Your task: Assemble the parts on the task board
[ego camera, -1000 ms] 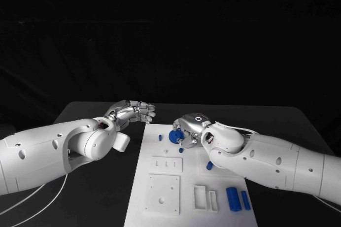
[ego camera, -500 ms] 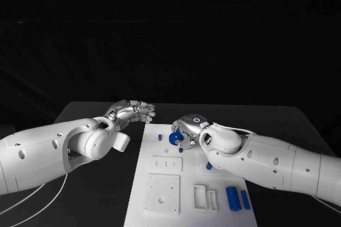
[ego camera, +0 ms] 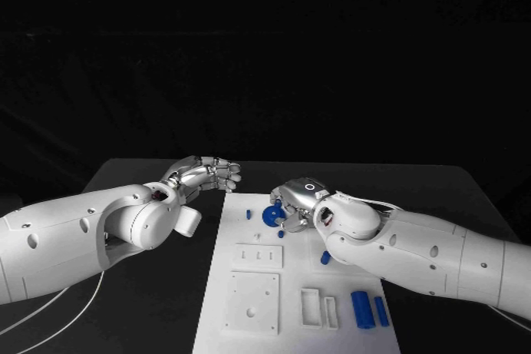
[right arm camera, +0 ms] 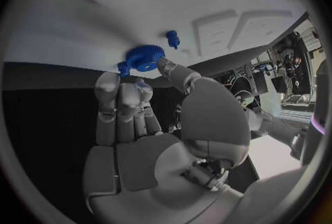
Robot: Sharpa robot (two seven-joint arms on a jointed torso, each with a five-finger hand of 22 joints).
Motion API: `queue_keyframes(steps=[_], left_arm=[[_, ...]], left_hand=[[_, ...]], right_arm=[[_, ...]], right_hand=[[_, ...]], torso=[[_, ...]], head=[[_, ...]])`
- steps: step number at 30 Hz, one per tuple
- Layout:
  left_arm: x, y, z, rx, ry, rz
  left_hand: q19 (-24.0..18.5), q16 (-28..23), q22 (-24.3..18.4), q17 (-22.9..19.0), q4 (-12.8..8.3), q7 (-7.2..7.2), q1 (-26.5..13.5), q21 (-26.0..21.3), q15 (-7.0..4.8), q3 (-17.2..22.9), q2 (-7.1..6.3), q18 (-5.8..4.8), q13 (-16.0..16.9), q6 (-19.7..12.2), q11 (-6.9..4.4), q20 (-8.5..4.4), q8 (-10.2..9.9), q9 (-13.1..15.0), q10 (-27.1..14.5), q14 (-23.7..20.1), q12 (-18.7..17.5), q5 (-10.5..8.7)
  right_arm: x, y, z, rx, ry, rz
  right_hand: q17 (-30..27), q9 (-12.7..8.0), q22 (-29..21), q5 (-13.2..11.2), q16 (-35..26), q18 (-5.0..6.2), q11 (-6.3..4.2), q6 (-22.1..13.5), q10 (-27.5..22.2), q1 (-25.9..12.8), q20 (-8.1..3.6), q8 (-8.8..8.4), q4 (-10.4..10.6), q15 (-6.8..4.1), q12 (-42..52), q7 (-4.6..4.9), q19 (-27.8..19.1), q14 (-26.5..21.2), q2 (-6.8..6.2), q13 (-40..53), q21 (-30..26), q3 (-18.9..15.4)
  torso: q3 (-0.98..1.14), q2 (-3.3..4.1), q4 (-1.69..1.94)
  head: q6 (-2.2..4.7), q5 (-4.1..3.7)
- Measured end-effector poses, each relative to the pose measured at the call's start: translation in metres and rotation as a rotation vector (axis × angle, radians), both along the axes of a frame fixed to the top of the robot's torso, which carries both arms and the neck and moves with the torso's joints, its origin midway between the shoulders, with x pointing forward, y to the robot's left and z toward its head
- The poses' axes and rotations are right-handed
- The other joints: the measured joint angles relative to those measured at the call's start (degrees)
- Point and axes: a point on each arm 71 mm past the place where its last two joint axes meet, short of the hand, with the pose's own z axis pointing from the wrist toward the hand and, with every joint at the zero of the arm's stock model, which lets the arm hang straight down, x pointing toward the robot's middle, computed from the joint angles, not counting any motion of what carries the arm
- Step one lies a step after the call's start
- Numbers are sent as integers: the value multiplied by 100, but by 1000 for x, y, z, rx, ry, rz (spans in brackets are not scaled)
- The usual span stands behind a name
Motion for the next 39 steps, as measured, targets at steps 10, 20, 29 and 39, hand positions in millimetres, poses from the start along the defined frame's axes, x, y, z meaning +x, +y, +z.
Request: queue_keyframes(steps=[10, 20, 29, 39], left_arm=[[2, 3, 0, 3, -1, 10], [3, 7, -1, 7, 0, 18], [4, 8, -1, 9, 0, 19], [6, 11, -2, 12, -1, 28]], left_hand=[[0, 0, -1, 0, -15, 0, 0, 23, 0, 15, 0, 0, -1, 0, 0, 0, 0, 5, 0, 0, 0, 0], [0, 0, -1, 0, -15, 0, 0, 23, 0, 15, 0, -1, 5, 0, -20, 0, 0, 4, -20, 0, 23, 0], [0, 0, -2, 1, -15, 0, 0, 23, 0, 15, 0, -1, 10, 0, -20, 0, 0, 9, -20, 0, 23, 0], [0, 23, 2, 1, -15, 0, 0, 23, 0, 15, 0, -1, 9, 0, -20, 0, 0, 9, -20, 0, 23, 0]], right_arm=[[-3, -28, 21, 179, 46, -7], [17, -114, 37, 382, 138, -69], [21, -176, 41, 439, 167, -122], [27, -207, 31, 399, 204, -164]], right_hand=[[6, 1, 0, 0, -31, -4, 1, -9, 0, -40, 0, 0, 85, 8, -5, -9, 1, -8, -40, -1, 0, -107], [61, 22, 0, 515, -63, -102, 21, -19, -20, -41, -73, 0, -284, 37, 18, -12, -73, -37, 260, 8, -1, -681], [115, 22, 0, 1483, -86, -126, 4, -25, -67, -77, -77, 22, -780, 37, 26, -8, -128, -38, 395, -9, -1, -1267], [121, 16, 0, 1869, -133, -126, 5, -42, -75, -53, -41, 22, -1006, 59, 26, 8, -165, -61, 419, -27, -29, -1525]], torso=[[8, -12, -21], [51, -45, -82], [91, -60, -112], [114, -62, -125]], head=[[52, -41], [22, -17], [59, -137], [93, -224]])
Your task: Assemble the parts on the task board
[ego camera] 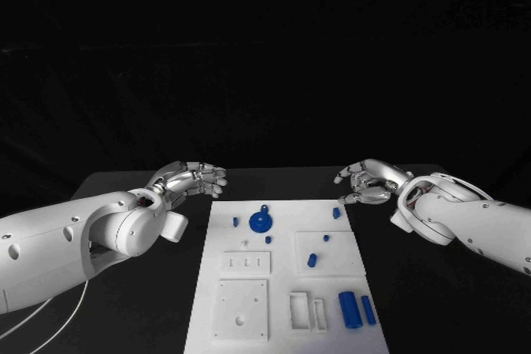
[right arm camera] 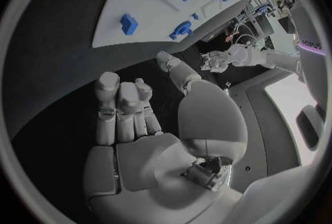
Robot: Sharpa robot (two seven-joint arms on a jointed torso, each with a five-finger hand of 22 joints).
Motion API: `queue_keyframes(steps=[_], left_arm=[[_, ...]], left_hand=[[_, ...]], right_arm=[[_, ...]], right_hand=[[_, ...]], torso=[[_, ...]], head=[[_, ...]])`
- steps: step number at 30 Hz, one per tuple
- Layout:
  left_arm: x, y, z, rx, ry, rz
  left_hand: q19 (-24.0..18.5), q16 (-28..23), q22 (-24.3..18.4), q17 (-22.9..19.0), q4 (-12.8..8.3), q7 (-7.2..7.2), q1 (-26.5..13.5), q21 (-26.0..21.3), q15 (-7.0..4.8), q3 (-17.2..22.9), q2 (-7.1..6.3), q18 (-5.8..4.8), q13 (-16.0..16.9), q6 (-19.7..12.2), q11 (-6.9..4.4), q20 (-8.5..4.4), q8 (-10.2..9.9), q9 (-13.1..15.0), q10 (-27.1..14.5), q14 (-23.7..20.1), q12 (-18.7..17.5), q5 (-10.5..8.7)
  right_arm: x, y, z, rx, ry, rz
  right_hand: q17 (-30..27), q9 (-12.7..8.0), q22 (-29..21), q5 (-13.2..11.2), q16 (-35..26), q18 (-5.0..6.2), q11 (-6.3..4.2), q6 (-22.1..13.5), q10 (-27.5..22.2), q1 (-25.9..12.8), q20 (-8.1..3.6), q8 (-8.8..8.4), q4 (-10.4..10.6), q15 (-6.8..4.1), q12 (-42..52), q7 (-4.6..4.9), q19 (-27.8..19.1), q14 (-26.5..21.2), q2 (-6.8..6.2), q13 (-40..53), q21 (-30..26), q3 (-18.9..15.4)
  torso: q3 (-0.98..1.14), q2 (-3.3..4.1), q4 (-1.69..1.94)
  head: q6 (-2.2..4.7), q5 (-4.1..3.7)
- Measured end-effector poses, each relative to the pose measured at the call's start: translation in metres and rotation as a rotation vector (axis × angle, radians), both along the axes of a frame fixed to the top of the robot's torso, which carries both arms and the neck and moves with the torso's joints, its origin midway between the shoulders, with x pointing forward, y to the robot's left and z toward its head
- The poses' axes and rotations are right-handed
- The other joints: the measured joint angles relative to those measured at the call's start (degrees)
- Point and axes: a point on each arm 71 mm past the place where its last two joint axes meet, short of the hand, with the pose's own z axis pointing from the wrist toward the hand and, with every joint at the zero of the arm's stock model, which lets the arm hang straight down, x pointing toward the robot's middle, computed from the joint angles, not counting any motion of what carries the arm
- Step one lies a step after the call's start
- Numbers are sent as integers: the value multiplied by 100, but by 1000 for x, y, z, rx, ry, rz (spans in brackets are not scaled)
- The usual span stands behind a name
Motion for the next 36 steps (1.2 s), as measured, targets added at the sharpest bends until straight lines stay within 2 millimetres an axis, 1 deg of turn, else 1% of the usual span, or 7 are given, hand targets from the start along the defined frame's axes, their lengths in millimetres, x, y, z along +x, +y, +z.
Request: queue_keyframes(steps=[4, 6, 15, 18, 24, 31, 36], left_arm=[[0, 1, 0, 1, -1, 2], [0, 2, 0, 2, -1, 2], [1, 4, 0, 4, -2, 4], [0, 5, 0, 5, -2, 5], [0, 5, 0, 5, -2, 4], [0, 6, 0, 5, -1, 3], [0, 6, 0, 6, -2, 2]], left_hand=[[0, 0, 0, 0, 0, 0, 0, 0, 0, 0, 0, 0, 5, 0, 0, 0, 0, 0, 0, 0, 0, 0], [0, 0, -1, 0, -3, 0, 0, 0, 0, 3, 0, 0, 5, 0, 0, 0, 0, -1, 0, 0, 0, 0], [0, 0, -1, 0, -16, 0, 0, 0, 0, 16, 0, 0, 10, 0, 0, 0, 0, 4, 0, 0, 0, 0], [0, 0, -1, 0, -16, 0, 0, 0, 0, 16, 0, 0, 10, 0, 0, 0, 0, 4, 0, 0, 0, 0], [0, 0, -2, 0, -16, 0, 0, 0, 0, 16, 0, 0, 9, 0, 0, 0, 0, 4, 0, 0, 0, 0], [0, 0, -2, -4, -16, 0, 0, 0, 0, 16, 0, 0, 14, 0, 0, 0, 0, 3, 0, 0, 0, 0], [0, 0, -3, -5, -15, 0, 0, 0, 0, 16, 0, 0, 14, 0, 0, 0, 0, 8, 0, 0, 0, 0]], right_arm=[[1, -8, -11, -13, 27, -16], [2, -9, -16, -17, 39, -17], [1, -8, -42, -29, 98, -19], [0, -9, -49, -33, 115, -21], [0, -7, -56, -34, 132, -16], [0, -6, -60, -31, 137, -13], [1, -3, -61, -29, 134, -11]], right_hand=[[0, -24, 0, 62, -32, -1, 4, -58, -61, 82, 1, -35, 0, 21, -1, 55, -60, -21, -23, -4, 0, 0], [0, -25, 0, 62, -35, -3, 34, -73, -90, 125, 2, -36, 0, 32, -2, 68, -61, -32, -30, -4, -18, 0], [5, -38, 0, 107, -36, -4, 44, -115, -126, 183, 42, -67, 0, 51, -26, 72, -102, -51, -18, -3, -22, 0], [5, -46, 0, 106, -58, -3, 44, -130, -141, 183, 54, -67, 0, 61, -26, 68, -113, -62, -18, -3, -23, 0], [11, -46, 0, 106, -63, -3, 66, -162, -163, 183, 62, -67, 2, 69, -31, 80, -122, -70, -18, -3, -23, -31], [14, -43, 0, 102, -63, -4, 87, -180, -184, 189, 64, -68, 2, 69, -31, 75, -123, -70, -12, -3, -23, -31], [18, -41, 0, -32, -63, -3, 89, -166, -186, 165, 72, -68, 64, 69, -32, 61, -131, -70, 123, -2, -23, 31]], torso=[[1, 2, 1], [-7, 2, 2], [-10, 5, 20], [-18, 5, 26], [-31, 9, 28], [-31, 7, 27], [-31, 2, 28]], head=[[1, -18], [-8, -18], [-41, -32], [-47, -35], [-71, -38], [-109, -40], [-122, -52]])
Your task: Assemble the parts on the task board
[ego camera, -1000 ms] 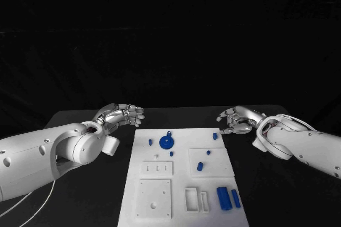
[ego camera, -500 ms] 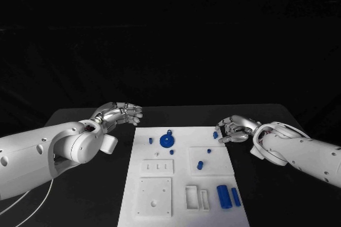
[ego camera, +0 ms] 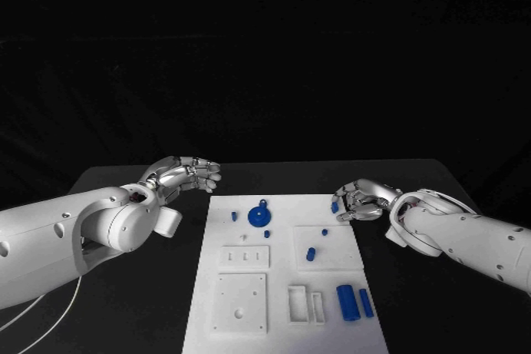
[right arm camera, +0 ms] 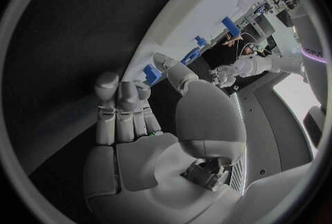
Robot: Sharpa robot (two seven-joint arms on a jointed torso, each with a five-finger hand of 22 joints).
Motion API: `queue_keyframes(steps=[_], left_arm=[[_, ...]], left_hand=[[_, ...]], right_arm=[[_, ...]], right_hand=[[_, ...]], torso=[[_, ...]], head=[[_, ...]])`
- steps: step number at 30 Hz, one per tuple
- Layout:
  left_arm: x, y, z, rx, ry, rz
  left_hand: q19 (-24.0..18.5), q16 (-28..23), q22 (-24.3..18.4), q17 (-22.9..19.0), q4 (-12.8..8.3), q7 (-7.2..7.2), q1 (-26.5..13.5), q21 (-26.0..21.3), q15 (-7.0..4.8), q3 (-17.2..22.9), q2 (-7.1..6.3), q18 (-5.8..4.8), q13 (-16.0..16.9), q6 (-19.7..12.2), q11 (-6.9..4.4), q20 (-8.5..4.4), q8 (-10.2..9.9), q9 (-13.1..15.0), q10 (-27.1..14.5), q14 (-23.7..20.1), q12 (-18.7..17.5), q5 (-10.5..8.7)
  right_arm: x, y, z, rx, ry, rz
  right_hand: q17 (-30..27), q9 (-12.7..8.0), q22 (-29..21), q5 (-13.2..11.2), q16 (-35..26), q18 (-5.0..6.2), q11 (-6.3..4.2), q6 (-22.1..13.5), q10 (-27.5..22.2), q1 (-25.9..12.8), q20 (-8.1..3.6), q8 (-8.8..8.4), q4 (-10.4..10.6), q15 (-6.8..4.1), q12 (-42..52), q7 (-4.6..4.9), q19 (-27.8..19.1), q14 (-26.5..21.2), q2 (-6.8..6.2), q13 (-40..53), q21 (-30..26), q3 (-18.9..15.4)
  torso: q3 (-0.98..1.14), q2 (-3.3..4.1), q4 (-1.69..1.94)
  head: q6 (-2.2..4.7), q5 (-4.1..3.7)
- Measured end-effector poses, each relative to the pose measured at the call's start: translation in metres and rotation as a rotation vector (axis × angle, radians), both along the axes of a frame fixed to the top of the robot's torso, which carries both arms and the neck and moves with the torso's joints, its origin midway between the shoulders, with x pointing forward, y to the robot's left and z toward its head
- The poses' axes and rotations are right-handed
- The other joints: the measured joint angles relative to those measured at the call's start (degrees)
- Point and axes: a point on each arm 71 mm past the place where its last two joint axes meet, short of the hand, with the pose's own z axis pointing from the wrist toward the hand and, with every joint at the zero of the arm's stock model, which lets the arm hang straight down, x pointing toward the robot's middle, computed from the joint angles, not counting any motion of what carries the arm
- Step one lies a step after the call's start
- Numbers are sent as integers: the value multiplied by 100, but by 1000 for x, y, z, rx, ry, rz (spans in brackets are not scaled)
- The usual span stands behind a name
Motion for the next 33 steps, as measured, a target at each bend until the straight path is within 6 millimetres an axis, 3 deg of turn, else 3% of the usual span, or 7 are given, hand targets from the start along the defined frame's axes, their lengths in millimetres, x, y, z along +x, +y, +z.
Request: queue_keyframes(steps=[2, 6, 14, 28, 33], left_arm=[[0, 0, 0, 0, 0, -1], [0, 1, 0, 0, 0, -1], [0, 0, 0, 0, 0, -4], [0, -1, 0, 2, 4, -8], [0, 0, 0, 3, 6, -8]], left_hand=[[0, 0, 0, 0, 0, 0, 0, 0, 0, 0, 0, 0, 0, 0, 0, 0, 0, 0, 0, 0, 0, 0], [0, 0, 0, 0, 0, 0, 0, 0, 0, 0, 0, 0, 0, 0, 21, 0, 0, 0, -21, 0, 0, 0], [0, 0, -1, 0, 0, 0, 0, 0, 0, 0, 0, 0, 6, 0, 20, 0, 0, -1, -20, 0, 0, 0], [-22, 0, -1, -4, 0, 0, 0, 0, 0, 0, 0, -6, 8, 0, 20, -21, 0, 4, -20, 0, 0, 0], [-22, 0, -1, -5, 0, 0, 0, 0, 0, 0, 0, 54, 10, 0, 20, -22, 0, 4, -20, 0, 0, 0]], right_arm=[[0, 1, 0, 1, -1, 0], [1, 4, -1, 3, -4, 4], [1, 8, -2, 7, -6, 15], [1, 7, -2, 5, -8, 17], [1, 7, -3, 4, -8, 17]], right_hand=[[6, 0, 0, -84, 0, 0, 5, 53, -5, 58, 0, 24, 60, 0, 0, -52, 0, 0, 72, -9, 0, 118], [14, 7, 0, -377, 0, 0, -8, 142, -18, 50, 1, 100, 240, -46, -3, -142, 0, -1, 97, -36, -22, 551], [29, 54, 0, -904, -27, 0, -58, 172, 15, 8, 1, 280, 411, -179, -6, -171, 0, -16, 138, -58, -22, 1174], [42, 64, 0, -910, -27, 1, -70, 200, 27, -23, 2, 317, 403, -206, -17, -200, 1, 0, 169, -58, 13, 1196], [42, 67, 0, -910, -38, 1, -80, 211, 37, -45, 3, 345, 403, -207, -17, -211, 1, 0, 192, -58, 13, 1196]], torso=[[-1, -1, 3], [-2, -2, 7], [-1, -3, 6], [0, -3, 0], [3, -4, -1]], head=[[-4, -4], [-12, -8], [-21, 2], [-42, 11], [-48, 5]])
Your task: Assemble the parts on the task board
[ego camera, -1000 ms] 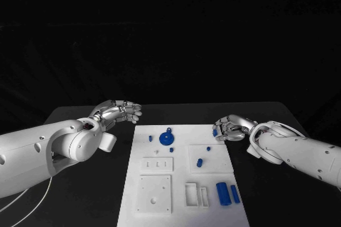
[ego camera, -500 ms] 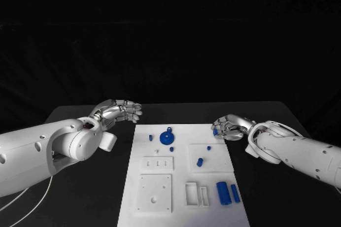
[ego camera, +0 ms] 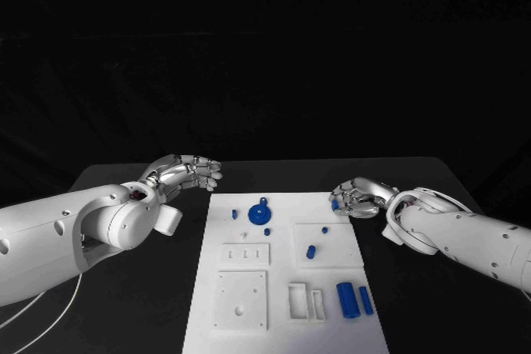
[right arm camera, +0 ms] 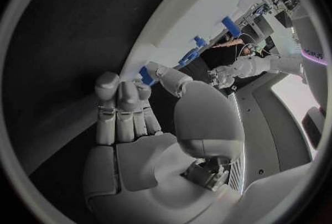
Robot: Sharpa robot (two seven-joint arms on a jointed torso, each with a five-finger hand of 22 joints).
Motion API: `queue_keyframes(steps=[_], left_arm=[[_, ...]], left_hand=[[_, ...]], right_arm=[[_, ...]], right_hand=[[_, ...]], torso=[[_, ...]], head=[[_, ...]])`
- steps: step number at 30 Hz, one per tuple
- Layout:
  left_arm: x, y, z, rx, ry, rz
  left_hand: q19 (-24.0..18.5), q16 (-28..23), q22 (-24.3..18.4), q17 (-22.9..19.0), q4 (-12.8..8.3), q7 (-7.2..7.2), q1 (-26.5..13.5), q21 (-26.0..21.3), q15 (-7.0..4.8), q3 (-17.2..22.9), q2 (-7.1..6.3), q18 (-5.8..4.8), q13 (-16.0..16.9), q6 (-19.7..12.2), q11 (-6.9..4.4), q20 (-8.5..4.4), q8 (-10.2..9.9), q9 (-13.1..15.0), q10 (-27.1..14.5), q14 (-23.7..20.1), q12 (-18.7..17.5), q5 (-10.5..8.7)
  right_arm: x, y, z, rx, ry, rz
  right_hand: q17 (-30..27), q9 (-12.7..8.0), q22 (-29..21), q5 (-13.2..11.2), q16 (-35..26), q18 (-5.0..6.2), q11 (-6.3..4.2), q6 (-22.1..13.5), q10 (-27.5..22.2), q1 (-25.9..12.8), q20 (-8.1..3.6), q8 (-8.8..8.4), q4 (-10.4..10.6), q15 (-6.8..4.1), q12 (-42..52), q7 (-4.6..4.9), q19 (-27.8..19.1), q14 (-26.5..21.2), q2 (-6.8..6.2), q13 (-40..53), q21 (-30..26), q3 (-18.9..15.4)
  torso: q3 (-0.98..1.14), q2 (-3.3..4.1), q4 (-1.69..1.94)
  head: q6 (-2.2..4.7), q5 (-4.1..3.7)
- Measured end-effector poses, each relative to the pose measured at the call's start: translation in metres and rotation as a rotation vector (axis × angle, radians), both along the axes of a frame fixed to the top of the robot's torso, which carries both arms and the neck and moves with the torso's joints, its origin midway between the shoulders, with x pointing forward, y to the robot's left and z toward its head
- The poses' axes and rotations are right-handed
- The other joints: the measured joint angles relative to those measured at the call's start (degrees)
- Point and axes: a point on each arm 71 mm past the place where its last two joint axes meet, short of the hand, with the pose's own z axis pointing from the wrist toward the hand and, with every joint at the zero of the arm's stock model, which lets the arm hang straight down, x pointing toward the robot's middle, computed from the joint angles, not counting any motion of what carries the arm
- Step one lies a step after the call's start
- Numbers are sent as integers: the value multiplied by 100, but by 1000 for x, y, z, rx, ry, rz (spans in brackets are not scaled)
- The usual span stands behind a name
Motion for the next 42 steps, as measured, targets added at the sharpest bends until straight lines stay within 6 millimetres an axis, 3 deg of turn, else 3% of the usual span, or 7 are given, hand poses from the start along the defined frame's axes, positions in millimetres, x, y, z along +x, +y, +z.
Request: queue_keyframes(steps=[5, 8, 15, 22, 35, 40, 42], left_arm=[[0, 0, 0, 1, 1, 0], [0, 0, 0, 1, 2, 0], [0, 0, 0, 2, 3, -1], [0, 1, 0, 3, 4, -1], [0, -2, -1, 15, 6, -15], [0, -4, -2, 47, 17, -40], [1, -6, -3, 63, 24, -50]], left_hand=[[0, 0, 4, 0, 0, 0, 0, 0, 0, 0, 0, 3, 0, 0, 0, 0, 0, 0, 0, 0, 0, 0], [0, 0, 3, 0, 0, 0, 0, 0, 0, 0, 0, 4, -1, 0, 0, 0, 0, -1, 0, 0, 0, 0], [0, 0, 3, 0, 0, 0, 0, 0, 0, 0, 0, 2, 4, 0, 0, 1, 0, -1, 0, 0, 0, 0], [1, 0, 2, 0, 0, 0, 0, 0, 0, 0, 0, 1, 4, 0, 0, 1, 0, 3, 0, 0, 0, 0], [-19, 30, 1, -3, 0, -2, -41, 41, -3, 0, 15, -1, 33, 2, 0, 21, 0, 24, 0, 2, 45, -17], [169, 312, 1, 103, 142, -110, -241, 223, -169, -69, -51, -28, 151, 213, -155, -110, 56, 68, 205, 231, 247, -133], [296, 475, 1, 181, 194, -167, -278, 342, -251, -109, -88, 36, 223, 340, -231, -184, 69, 78, 376, 376, 359, -142]], right_arm=[[0, 0, 0, 0, -1, 0], [0, 1, -1, 1, -1, 2], [0, 2, -2, 2, 2, 4], [0, 2, -2, 3, 2, 4], [-7, 11, -2, 10, 10, 22], [2, 22, 27, 9, -28, 27], [4, 30, 37, 6, -40, 33]], right_hand=[[8, 41, 0, -109, -10, 5, -25, 17, 25, -55, 1, 66, -16, -41, -4, -17, 0, 3, 7, 0, 0, 16], [13, 67, 0, -271, -10, 134, -161, 683, -83, -56, 10, 90, -42, -103, 47, -220, -12, -18, 6, 0, 11, 41], [26, 169, 0, -570, -32, 191, -236, 867, -55, -124, 10, 209, -57, -143, 47, -342, -12, 19, 17, 0, 34, 104], [34, 211, 0, -861, -32, 226, -263, 896, -41, -120, 10, 242, -23, -163, 47, -371, -12, 1, 80, 1, 34, 199], [39, 210, 0, -865, -31, 231, -264, 907, -40, -106, 10, 242, -4, -183, 47, -381, -11, 20, 107, -1, 34, 217], [45, 210, 0, -883, -31, 231, -283, 917, -20, -106, 10, 242, 9, -183, 47, -392, -11, 20, 107, -4, 33, 231], [45, 210, 0, -883, -31, 231, -283, 918, -20, -105, 8, 242, 11, -182, 47, -392, -9, 20, 107, -4, 33, 233]], torso=[[3, -3, 1], [3, -3, -1], [0, -3, -1], [0, -3, 1], [0, -6, -11], [-4, -18, -10], [-4, -27, -10]], head=[[-4, -1], [-5, -1], [-9, -3], [-18, -4], [6, 7], [51, -15], [70, -17]])
